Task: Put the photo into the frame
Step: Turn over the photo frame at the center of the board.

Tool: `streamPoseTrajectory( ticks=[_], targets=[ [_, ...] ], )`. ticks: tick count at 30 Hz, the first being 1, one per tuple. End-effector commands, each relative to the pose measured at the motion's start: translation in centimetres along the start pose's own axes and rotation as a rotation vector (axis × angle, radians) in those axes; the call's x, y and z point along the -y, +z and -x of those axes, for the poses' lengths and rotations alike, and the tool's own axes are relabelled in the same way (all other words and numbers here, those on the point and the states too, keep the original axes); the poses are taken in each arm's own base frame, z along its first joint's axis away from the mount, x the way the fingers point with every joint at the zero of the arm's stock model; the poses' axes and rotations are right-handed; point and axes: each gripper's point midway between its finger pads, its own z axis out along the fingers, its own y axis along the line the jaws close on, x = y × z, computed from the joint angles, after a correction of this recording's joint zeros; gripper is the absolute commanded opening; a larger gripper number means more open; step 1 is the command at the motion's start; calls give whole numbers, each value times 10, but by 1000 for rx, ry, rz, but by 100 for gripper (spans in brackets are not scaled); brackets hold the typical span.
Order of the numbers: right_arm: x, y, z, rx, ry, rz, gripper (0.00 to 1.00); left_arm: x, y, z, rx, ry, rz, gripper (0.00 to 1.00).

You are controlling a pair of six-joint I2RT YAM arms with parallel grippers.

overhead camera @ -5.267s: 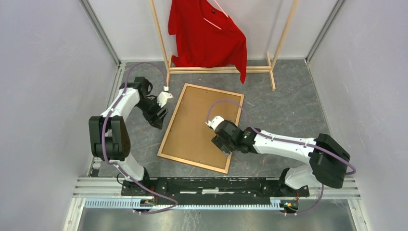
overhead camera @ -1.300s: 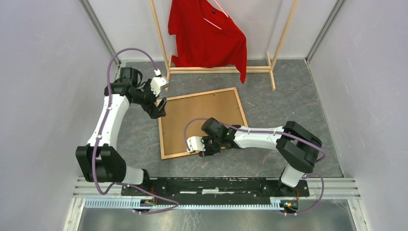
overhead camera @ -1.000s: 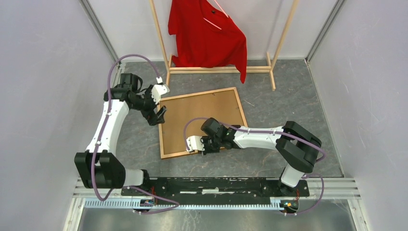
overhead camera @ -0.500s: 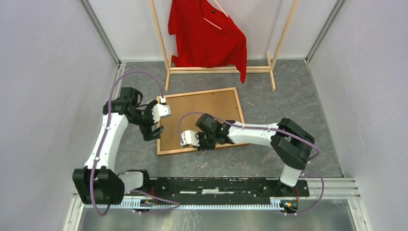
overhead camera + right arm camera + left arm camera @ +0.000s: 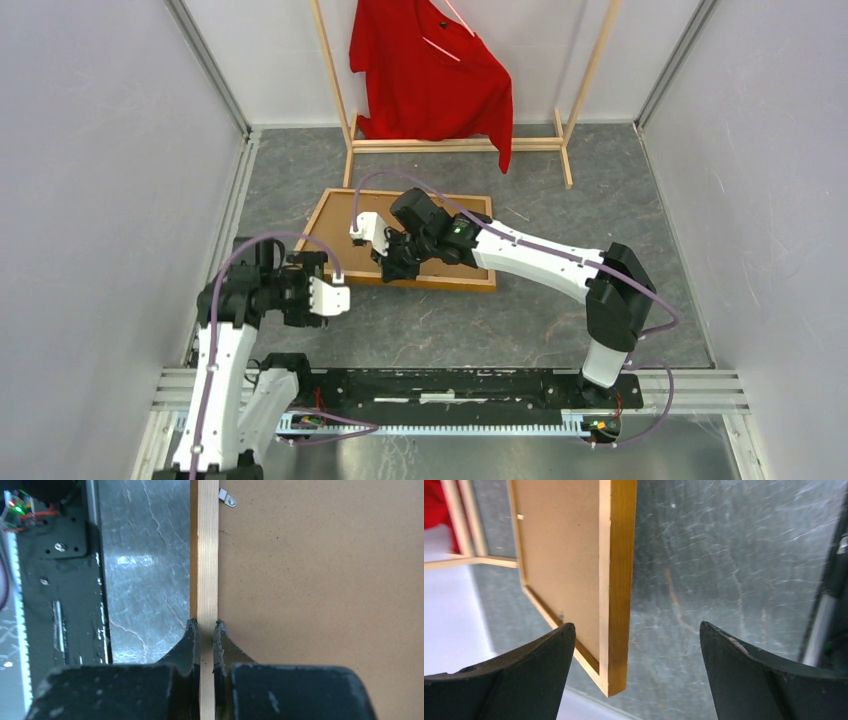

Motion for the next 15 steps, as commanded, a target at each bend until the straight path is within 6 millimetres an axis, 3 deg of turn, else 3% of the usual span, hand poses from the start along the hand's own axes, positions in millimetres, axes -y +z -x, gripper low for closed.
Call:
streamPoseTrajectory(
  ticks=[1, 7, 10, 12, 15],
  targets=[
    [6, -35, 83, 236, -40, -23, 0, -31, -7, 1, -32, 268, 204, 100],
    [4, -45, 100, 285, -29, 0, 0, -63, -6, 5, -29, 407, 407, 90],
    [6, -50, 106, 300, -21, 2, 0, -57, 2, 1, -34, 431, 352, 85],
    [7, -53, 109, 310, -22, 2, 0, -55, 7, -6, -57, 430, 311, 77],
    [10, -55, 109, 303, -17, -7, 0, -67, 3, -6, -63, 399, 330, 51]
  ],
)
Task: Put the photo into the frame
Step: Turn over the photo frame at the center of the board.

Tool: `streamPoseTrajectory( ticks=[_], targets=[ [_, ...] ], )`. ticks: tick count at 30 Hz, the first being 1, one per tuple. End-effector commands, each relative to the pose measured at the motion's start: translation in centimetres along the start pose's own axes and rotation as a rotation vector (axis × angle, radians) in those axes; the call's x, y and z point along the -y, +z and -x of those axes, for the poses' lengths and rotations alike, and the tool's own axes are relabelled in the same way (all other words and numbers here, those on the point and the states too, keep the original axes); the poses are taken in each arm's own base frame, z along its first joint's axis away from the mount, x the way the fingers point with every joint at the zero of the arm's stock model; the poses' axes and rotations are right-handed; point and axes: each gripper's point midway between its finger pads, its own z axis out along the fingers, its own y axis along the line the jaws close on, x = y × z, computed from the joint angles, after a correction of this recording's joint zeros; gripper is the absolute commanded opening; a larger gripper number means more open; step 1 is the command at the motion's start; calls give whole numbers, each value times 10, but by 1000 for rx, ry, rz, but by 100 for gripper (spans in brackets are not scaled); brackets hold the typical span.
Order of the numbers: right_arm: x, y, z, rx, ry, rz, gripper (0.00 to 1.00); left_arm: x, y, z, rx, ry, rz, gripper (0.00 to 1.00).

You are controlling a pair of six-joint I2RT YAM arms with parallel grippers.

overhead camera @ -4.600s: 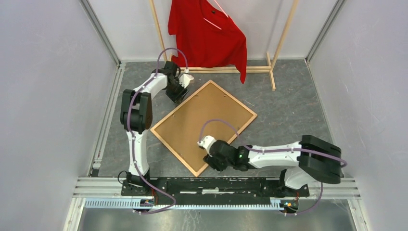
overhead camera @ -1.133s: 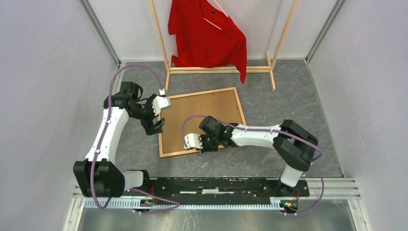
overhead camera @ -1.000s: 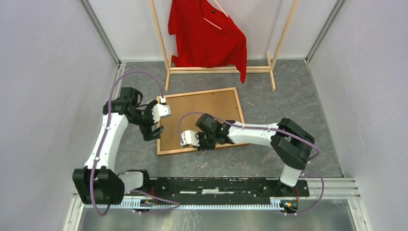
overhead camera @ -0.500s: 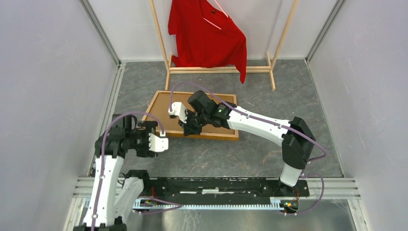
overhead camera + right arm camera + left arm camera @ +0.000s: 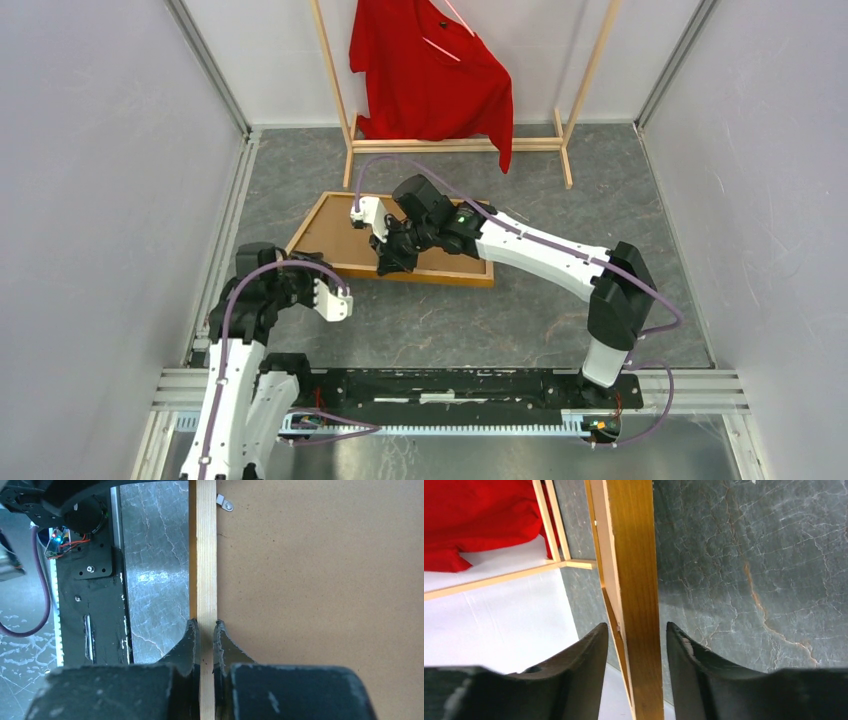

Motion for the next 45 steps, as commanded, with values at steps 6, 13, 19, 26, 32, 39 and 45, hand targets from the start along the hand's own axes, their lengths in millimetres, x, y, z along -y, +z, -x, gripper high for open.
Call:
streamPoseTrajectory(
  ticks=[6, 13, 19, 26, 32, 39, 45],
  targets=[
    [12, -47, 77, 175, -214, -106, 45, -49, -7, -8, -33, -2, 79, 28],
    [10, -79, 30, 105, -495, -289, 76, -54, -11, -5, -22, -41, 74, 25],
    [10, -64, -13, -75, -555, -283, 85, -56, -13, -2, -11, -54, 71, 25],
    [10, -38, -29, -171, -608, -280, 85, -56, -15, -2, -13, -66, 71, 25],
    [38, -36, -21, -202, -634, -483, 69, -55, -16, -2, -19, -75, 66, 25],
    [30, -52, 8, -77, -667, -596, 40, -54, -17, -4, -30, -96, 67, 28],
    [23, -62, 27, -19, -618, -622, 24, -68, -23, -1, -22, -149, 113, 48]
  ],
)
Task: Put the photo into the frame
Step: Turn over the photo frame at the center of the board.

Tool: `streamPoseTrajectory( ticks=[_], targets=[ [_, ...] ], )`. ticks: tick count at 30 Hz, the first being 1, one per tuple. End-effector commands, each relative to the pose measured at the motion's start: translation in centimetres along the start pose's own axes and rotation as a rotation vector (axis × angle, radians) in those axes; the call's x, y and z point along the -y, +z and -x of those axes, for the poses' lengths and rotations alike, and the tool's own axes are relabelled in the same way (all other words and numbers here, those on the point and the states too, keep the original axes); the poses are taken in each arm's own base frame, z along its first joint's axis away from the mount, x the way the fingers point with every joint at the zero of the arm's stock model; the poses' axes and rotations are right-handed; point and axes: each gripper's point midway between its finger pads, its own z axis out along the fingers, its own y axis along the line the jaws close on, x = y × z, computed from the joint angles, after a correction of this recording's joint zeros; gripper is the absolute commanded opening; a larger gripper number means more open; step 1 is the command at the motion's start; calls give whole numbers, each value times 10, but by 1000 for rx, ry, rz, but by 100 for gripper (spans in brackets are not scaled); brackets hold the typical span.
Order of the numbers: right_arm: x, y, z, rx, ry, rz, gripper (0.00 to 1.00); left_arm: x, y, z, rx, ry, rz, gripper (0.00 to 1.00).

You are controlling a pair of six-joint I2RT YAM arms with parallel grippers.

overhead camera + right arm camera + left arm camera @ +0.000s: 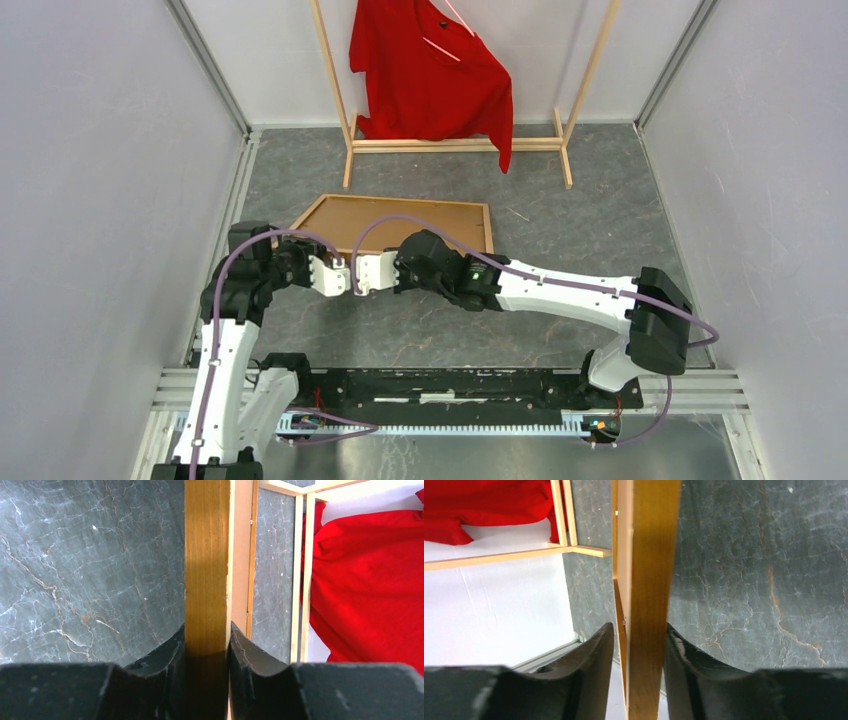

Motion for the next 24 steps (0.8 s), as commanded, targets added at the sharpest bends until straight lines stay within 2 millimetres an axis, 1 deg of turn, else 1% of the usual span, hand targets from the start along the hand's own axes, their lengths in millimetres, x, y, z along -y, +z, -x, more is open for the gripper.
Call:
streamPoseTrajectory(
  ticks=[1, 2, 3, 4, 5, 7, 8, 9, 11, 12, 13, 15, 17, 18, 19, 20, 21, 22, 24],
  targets=[
    [37, -26, 40, 125, 80, -115, 22, -35, -17, 10, 13, -66, 111, 55],
    [39, -28, 43, 135, 96, -117, 21, -39, -18, 11, 18, -92, 115, 69],
    [42, -31, 47, 146, 117, -118, 21, -46, -21, 14, 26, -117, 135, 78],
    [44, -33, 51, 149, 130, -114, 20, -53, -23, 15, 35, -148, 152, 95],
    [47, -35, 56, 153, 148, -106, 19, -60, -26, 18, 45, -173, 171, 99],
    [52, -40, 64, 150, 185, -86, 18, -78, -34, 25, 73, -235, 217, 100],
    [56, -43, 67, 142, 209, -81, 17, -91, -41, 30, 89, -283, 241, 100],
    [59, -46, 70, 136, 228, -71, 16, -96, -41, 31, 95, -313, 240, 100],
    [62, -53, 77, 111, 268, -34, 16, -122, -54, 38, 115, -400, 264, 100],
    [69, -58, 84, 111, 293, -29, 17, -133, -59, 41, 126, -440, 272, 100],
    [70, -63, 86, 95, 308, -10, 16, -145, -64, 45, 144, -474, 286, 100],
    [78, -74, 99, 106, 348, 22, 16, -171, -79, 48, 169, -545, 340, 100],
    [82, -85, 102, 115, 403, 45, 17, -193, -91, 53, 207, -599, 373, 100],
    [84, -90, 102, 123, 434, 48, 17, -201, -97, 57, 227, -621, 385, 100],
    [86, -93, 98, 120, 474, 56, 16, -209, -99, 59, 244, -649, 389, 100],
    [93, -96, 93, 119, 518, 59, 16, -214, -104, 63, 266, -667, 391, 100],
    [98, -97, 83, 112, 570, 63, 15, -220, -105, 65, 284, -691, 388, 100],
    [98, -97, 77, 113, 609, 78, 15, -223, -107, 69, 303, -710, 384, 100],
    [98, -95, 54, 105, 687, 82, 14, -228, -108, 76, 339, -737, 366, 100]
  ],
)
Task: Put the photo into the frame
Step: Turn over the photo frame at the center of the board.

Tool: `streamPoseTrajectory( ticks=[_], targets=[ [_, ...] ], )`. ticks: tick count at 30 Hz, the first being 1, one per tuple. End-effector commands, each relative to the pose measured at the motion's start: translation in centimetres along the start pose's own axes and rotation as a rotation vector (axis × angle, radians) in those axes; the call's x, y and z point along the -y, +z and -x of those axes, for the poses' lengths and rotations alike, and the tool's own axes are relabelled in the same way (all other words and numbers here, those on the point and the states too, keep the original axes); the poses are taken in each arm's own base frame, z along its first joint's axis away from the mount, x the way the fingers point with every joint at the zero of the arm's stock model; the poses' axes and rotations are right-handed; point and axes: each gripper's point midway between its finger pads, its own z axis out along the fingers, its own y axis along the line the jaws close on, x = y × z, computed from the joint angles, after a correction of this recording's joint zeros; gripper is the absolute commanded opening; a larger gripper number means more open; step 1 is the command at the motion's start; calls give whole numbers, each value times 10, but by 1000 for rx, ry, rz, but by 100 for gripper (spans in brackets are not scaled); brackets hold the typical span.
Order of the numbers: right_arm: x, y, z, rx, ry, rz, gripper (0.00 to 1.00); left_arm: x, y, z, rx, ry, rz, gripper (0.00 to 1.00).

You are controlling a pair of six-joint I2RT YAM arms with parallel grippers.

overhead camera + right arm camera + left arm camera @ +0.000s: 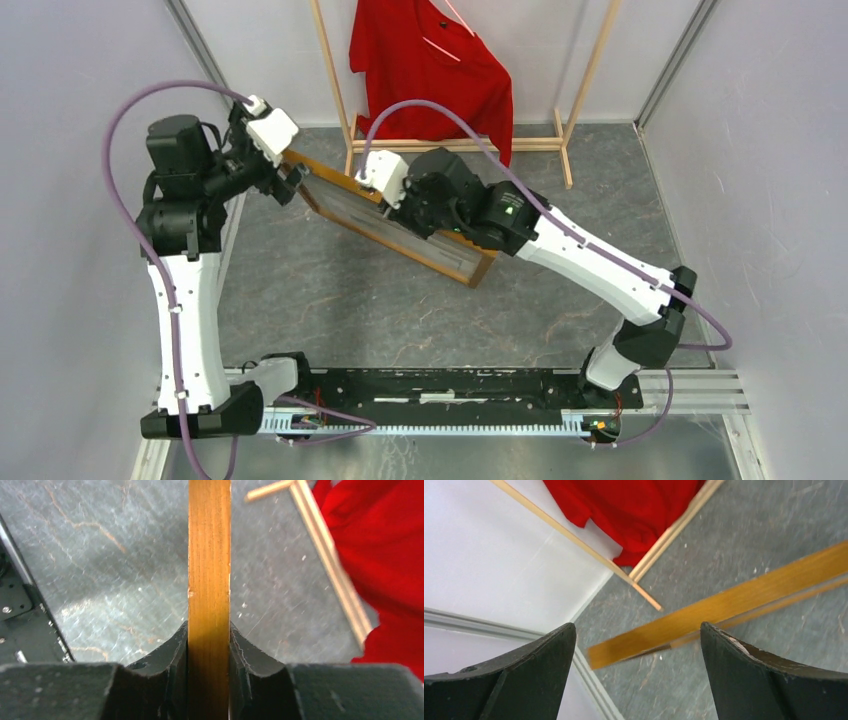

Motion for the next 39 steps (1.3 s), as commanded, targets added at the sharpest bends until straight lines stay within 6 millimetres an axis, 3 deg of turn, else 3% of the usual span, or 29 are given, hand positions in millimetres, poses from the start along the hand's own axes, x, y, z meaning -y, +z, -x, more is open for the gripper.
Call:
streamPoseTrajectory(
  ticks=[1, 5, 12, 23, 25, 31, 39],
  targets=[
    [5, -20, -24, 15, 180, 113, 13, -6, -5, 47, 151, -130, -23, 100],
    [14, -21, -45, 19, 255, 132, 12, 8, -7, 53, 183, -127, -89, 100],
    [51, -20, -71, -7, 353, 81, 12, 33, -8, 50, 212, -132, -198, 100],
    [124, -23, -197, -88, 711, 6, 13, 45, 20, 17, 158, -264, -268, 100],
    [131, -26, -209, -94, 744, -12, 13, 46, 23, 15, 171, -272, -271, 100],
    [148, -37, -224, -90, 821, -95, 12, 51, 34, 5, 180, -296, -295, 100],
    [182, -41, -208, 25, 1019, -111, 13, 54, 44, -2, 197, -327, -309, 100]
  ],
)
